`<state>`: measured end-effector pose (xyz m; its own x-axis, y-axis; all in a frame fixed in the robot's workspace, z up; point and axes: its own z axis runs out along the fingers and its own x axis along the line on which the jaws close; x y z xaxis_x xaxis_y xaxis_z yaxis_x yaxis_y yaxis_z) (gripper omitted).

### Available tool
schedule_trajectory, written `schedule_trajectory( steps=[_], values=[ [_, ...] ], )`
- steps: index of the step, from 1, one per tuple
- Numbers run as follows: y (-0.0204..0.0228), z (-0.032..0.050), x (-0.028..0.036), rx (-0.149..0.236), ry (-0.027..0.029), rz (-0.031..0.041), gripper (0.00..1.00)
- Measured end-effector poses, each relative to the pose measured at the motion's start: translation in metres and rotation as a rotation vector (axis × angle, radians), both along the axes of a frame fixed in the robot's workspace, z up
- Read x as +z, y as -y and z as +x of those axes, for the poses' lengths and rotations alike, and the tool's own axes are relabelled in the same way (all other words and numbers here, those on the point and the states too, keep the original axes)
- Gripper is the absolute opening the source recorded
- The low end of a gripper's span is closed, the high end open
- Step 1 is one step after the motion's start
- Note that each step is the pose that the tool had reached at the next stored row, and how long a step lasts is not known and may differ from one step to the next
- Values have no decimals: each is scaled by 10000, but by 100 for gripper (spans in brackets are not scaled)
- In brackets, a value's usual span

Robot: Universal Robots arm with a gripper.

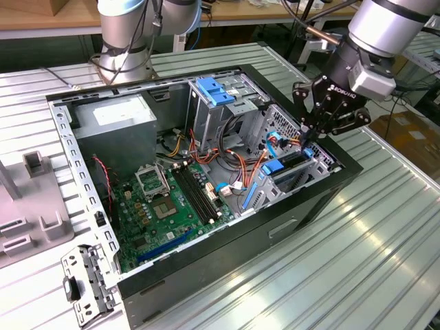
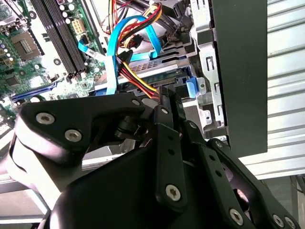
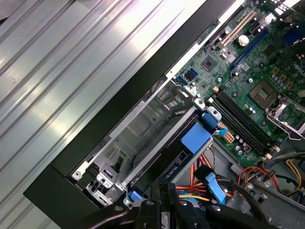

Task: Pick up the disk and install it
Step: 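Insert the first disk wire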

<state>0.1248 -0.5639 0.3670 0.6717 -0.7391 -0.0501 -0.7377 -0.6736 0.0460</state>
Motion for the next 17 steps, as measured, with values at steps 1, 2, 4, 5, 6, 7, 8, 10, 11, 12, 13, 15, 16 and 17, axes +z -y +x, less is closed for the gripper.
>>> schedule_trajectory(
  steps=[1, 2, 4, 5, 6, 7, 8, 10, 11, 12, 13, 15, 16, 17],
  values=[
    [1, -34, -13, -1, 0, 1, 17],
    [2, -92, -32, -3, 0, 1, 17],
    [3, -123, -43, -6, 0, 0, 17],
    [3, -123, -43, -15, 0, 0, 17],
    [3, -123, -43, -32, 0, 1, 17],
    [3, -123, -43, -52, 0, 1, 17],
    [2, -123, -43, -85, 0, 1, 17],
    [3, -123, -42, -167, 0, -1, 17],
    [3, -123, -43, -218, 0, 0, 17],
    [3, -123, -44, -306, 0, 1, 17],
    [3, -123, -44, -359, 0, 0, 17],
    [3, -123, -45, -496, -1, 0, 17],
    [3, -123, -46, -553, 0, 0, 17],
    [3, -123, -46, -619, 0, 0, 17]
  ],
)
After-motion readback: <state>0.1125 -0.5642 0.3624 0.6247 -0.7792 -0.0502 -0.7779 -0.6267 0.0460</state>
